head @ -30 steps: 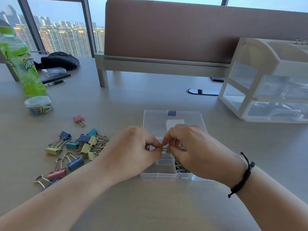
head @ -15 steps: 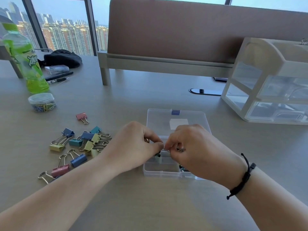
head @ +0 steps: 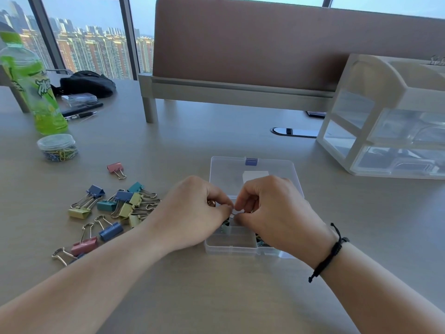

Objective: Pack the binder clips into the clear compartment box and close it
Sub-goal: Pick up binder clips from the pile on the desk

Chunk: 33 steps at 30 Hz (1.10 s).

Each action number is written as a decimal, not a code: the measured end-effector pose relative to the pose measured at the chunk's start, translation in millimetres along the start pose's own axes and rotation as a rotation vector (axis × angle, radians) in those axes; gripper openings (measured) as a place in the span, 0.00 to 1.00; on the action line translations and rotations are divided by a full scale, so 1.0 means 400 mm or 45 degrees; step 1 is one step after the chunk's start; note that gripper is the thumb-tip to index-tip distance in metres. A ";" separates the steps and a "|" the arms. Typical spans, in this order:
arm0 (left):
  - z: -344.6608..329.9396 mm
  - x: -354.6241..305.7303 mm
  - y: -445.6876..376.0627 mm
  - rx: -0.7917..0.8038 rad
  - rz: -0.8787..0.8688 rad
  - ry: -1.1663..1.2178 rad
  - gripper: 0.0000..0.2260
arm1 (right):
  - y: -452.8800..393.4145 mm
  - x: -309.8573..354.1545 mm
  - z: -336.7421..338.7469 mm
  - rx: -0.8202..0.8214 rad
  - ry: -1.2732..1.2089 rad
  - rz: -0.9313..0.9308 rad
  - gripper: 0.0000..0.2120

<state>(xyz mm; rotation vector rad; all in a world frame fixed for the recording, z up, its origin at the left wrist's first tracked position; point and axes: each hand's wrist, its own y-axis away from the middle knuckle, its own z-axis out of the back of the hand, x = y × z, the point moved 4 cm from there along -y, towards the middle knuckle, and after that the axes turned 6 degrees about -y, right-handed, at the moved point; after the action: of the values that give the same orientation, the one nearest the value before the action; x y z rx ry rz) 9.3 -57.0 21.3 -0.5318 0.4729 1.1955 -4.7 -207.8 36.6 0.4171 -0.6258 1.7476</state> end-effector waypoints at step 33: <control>0.019 -0.045 0.012 0.173 0.029 0.899 0.14 | 0.007 0.006 0.048 -0.108 -0.325 0.220 0.08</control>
<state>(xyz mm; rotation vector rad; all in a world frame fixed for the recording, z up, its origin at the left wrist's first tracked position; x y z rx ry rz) -0.2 -64.3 37.4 -0.8307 1.1532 0.9638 -9.0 -218.2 52.7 0.5457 -0.9383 1.8381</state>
